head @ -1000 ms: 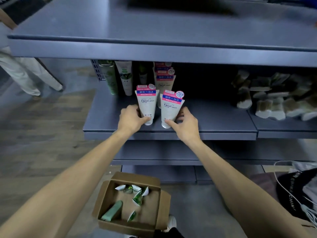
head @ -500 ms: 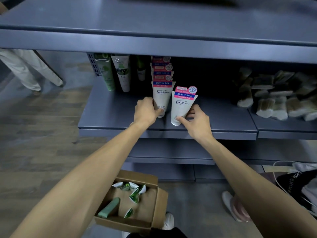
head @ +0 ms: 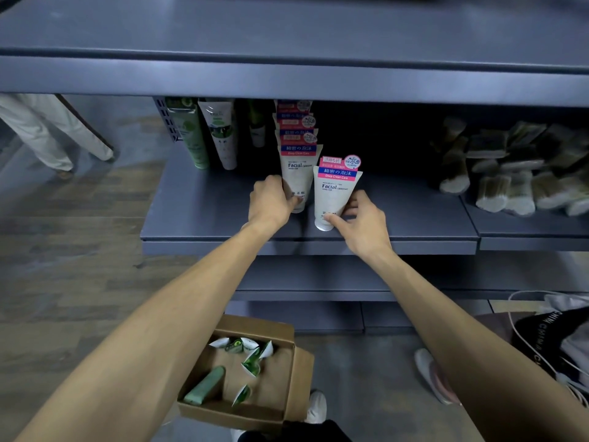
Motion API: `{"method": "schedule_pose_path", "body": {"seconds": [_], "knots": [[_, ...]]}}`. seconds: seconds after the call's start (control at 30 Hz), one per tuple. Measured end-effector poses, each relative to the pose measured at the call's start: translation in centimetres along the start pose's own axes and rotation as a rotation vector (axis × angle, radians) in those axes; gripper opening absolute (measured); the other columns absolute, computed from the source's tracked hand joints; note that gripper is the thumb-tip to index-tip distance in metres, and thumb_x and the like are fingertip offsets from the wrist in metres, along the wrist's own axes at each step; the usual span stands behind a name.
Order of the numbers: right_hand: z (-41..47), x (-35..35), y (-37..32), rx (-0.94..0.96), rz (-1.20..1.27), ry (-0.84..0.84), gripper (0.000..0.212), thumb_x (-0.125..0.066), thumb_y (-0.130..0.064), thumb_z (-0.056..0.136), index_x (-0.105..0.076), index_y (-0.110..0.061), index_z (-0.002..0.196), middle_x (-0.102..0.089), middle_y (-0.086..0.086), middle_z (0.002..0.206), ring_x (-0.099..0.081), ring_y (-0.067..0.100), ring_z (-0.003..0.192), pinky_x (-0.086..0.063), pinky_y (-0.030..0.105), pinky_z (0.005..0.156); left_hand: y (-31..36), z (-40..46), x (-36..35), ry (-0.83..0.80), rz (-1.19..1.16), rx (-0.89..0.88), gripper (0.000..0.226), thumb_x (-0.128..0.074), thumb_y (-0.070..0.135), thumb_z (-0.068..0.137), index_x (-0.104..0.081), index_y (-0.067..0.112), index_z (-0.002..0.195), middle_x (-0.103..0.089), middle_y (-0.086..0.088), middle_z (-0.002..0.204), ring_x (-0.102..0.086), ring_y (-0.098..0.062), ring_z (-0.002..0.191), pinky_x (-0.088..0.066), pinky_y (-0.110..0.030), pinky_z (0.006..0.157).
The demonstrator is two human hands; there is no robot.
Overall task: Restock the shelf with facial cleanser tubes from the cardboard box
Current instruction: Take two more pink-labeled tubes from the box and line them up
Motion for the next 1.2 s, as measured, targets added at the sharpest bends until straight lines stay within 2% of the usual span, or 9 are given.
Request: {"method": "schedule_pose_path", "body": {"seconds": [0.17,0.37,0.67,0.83,0.97,1.2], "knots": [[-0.3,-0.3,-0.4,-0.004,-0.016,-0.013,0.044,-0.079,-0.027,0.080,-0.053,-0.016,0.113,-0.063,-0.008,0.098,-0.062,0.010,0.090,-0.047,0.017,0.071,0.2,-0.1,0.1,0.000,-0.001,-0.007,0.029,-0.076,0.029,0.080,-0.062,0.011,0.096,-0.066,-0.006,0.095,-0.065,-0.026,0.088,-0.057,-0.040,0.079],[-0.9,-1.4,-0.9,0.006,-0.010,-0.027,0.043,-0.079,-0.028,0.080,-0.053,-0.016,0.111,-0.061,-0.010,0.095,-0.061,0.008,0.088,-0.052,0.023,0.074,0.2,-0.1,0.2,-0.005,0.012,-0.006,0.026,-0.075,0.029,0.082,-0.062,0.010,0.094,-0.066,-0.006,0.093,-0.065,-0.024,0.085,-0.057,-0.035,0.073],[-0.8,-1.5,-1.0,0.000,-0.023,-0.030,0.043,-0.078,-0.029,0.080,-0.052,-0.016,0.112,-0.062,-0.008,0.100,-0.062,0.011,0.092,-0.056,0.029,0.078,0.4,-0.1,0.3,-0.041,0.027,-0.006,0.027,-0.076,0.028,0.079,-0.062,0.009,0.093,-0.066,-0.007,0.094,-0.065,-0.027,0.087,-0.055,-0.035,0.070],[-1.0,-1.5,-0.9,-0.013,-0.028,-0.029,0.043,-0.078,-0.029,0.080,-0.053,-0.016,0.113,-0.064,-0.007,0.102,-0.063,0.011,0.093,-0.056,0.031,0.081,0.5,-0.6,0.9,-0.120,0.192,-0.055,0.037,-0.080,0.029,0.075,-0.054,0.009,0.092,-0.064,-0.010,0.097,-0.063,-0.031,0.088,-0.051,-0.035,0.069],[-1.3,-2.5,-1.7,0.006,-0.032,-0.048,0.043,-0.078,-0.028,0.080,-0.053,-0.016,0.112,-0.065,-0.005,0.103,-0.063,0.011,0.093,-0.057,0.034,0.082,0.3,-0.9,2.1,-0.112,0.354,-0.086,0.034,-0.075,0.020,0.080,-0.055,0.006,0.104,-0.060,-0.015,0.102,-0.059,-0.037,0.094,-0.044,-0.035,0.069],[-1.1,-4.6,-3.6,0.041,-0.069,-0.042,0.038,-0.076,-0.028,0.082,-0.052,-0.017,0.108,-0.065,-0.003,0.103,-0.063,0.013,0.092,-0.057,0.036,0.081,0.1,-1.4,4.0,-0.079,0.404,-0.134,0.039,-0.072,0.016,0.078,-0.057,0.008,0.113,-0.063,-0.013,0.099,-0.062,-0.036,0.091,-0.045,-0.033,0.066]]}}
Point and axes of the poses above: each hand's wrist, its own z-axis towards the middle knuckle, its own x-axis out of the back of the hand, y = z × x, the point moved 10 cm from there along z, towards the middle knuckle
